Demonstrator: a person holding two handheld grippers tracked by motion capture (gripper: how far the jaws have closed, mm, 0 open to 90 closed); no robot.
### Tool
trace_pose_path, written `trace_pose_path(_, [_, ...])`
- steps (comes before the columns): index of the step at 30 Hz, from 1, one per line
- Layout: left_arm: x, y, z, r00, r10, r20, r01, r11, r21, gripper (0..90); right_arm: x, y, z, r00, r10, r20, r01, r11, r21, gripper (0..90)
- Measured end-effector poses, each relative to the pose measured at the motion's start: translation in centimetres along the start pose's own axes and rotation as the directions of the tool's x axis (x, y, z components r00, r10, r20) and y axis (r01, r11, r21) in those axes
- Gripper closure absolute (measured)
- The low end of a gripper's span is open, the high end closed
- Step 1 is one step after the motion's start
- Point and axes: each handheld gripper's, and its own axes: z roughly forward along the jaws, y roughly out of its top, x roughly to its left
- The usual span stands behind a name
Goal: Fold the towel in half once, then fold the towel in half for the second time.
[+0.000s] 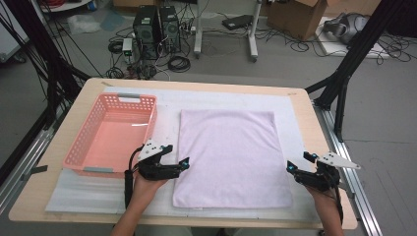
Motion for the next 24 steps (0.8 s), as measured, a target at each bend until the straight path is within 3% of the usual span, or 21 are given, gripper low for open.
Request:
trace_pose_path(15, [0.1,0.0,0.1,0.9999,-0.006,-0.013,0.006,1.0,0.006,18.2,-0.1,0.0,0.4,0.9998,0.02,0.003,-0.02,1.0,0.012,21.7])
trace_pose_path(22, [0.1,0.3,1.2,0.9999,-0.008,-0.01,0.008,0.9992,0.038,19.7,-0.3,0.3,1.5,0.9998,0.018,-0.013,-0.018,1.0,0.023,21.2])
trace_pose_path(24, [0.1,0.3,1.8,0.9998,-0.009,-0.018,0.01,0.999,0.043,20.1,-0.3,0.4,2.1,0.9989,0.039,-0.025,-0.039,0.999,0.027,20.8])
